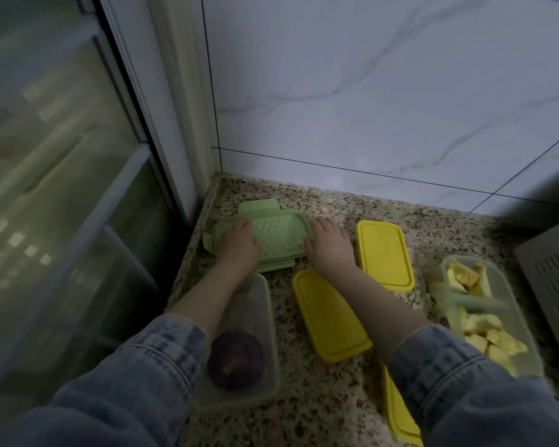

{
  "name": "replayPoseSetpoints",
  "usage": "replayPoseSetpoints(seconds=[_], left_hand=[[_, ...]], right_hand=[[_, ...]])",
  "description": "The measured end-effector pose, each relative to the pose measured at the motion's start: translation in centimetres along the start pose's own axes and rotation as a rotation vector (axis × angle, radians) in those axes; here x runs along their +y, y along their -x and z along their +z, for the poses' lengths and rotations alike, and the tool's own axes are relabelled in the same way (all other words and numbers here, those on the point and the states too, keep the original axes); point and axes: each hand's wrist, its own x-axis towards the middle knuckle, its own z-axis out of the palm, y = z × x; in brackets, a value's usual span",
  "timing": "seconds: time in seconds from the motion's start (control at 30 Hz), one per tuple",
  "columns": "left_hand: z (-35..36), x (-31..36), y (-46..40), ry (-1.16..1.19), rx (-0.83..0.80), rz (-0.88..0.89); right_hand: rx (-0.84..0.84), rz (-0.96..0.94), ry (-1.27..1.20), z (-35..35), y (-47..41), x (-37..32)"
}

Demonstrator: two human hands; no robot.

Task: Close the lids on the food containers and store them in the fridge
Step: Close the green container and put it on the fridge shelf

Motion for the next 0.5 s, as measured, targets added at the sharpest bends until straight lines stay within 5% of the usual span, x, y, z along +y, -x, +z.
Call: replayPoseSetpoints(seconds=[0.23, 0.5], left_hand=[[1.5, -0.8, -1.7, -0.043, -0.187, 0.010], [2.5, -0.2, -2.8, -0.123, -0.241, -0.029]], right_hand=[[-0.126, 0.093, -0.054, 0.7, -1.7, 1.3], [-0.098, 0.172, -0.396, 1.4, -3.1, 1.4]])
